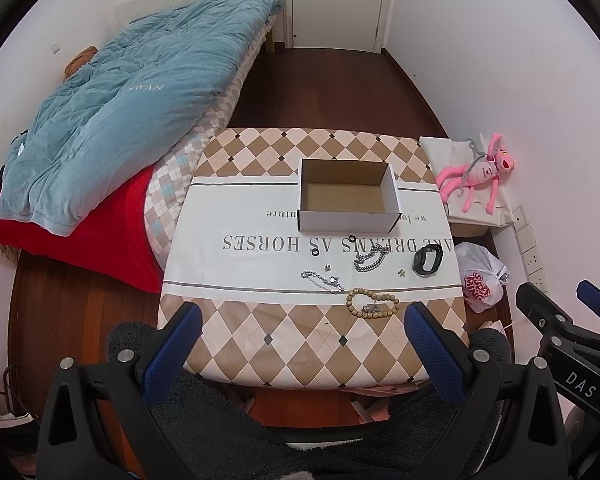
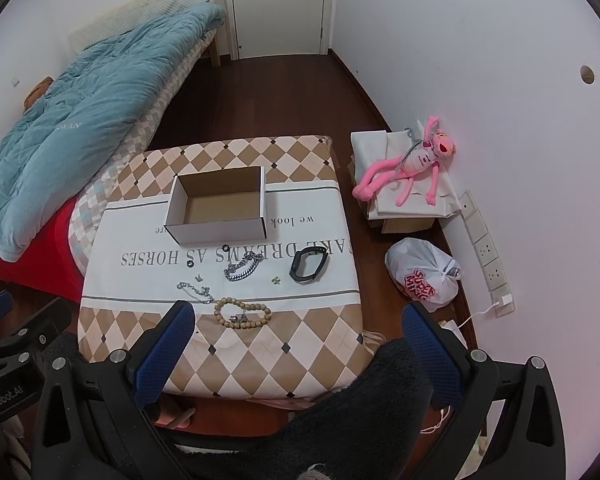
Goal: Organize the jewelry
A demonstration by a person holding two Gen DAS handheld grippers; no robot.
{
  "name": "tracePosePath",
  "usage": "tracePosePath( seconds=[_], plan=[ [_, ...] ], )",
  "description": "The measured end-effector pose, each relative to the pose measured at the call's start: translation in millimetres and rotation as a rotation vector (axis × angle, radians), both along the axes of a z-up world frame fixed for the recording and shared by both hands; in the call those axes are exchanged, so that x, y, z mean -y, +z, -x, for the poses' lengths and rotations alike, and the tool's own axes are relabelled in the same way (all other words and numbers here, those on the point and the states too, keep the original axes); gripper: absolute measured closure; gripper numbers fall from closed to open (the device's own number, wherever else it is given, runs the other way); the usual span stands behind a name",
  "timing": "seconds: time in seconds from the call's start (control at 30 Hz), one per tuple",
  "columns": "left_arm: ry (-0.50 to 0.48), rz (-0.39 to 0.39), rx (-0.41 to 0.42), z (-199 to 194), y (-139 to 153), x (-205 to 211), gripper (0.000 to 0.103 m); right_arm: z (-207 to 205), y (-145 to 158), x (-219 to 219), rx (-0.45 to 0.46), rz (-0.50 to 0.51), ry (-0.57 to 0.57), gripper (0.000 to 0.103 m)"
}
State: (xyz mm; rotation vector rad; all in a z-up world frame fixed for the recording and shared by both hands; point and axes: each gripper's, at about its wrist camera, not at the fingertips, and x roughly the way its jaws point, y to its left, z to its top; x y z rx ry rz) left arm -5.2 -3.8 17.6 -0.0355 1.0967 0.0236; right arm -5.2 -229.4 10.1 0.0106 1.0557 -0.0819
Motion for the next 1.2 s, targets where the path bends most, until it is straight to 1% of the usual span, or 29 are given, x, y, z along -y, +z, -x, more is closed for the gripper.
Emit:
tracePosePath(
  seconds=[1.2],
  plan=[
    [0.000,0.000,0.006,-2.5,5.5,1.8,0.000,0.3,7.7,-1.2,0.016,-0.003,0.001,0.000]
  ],
)
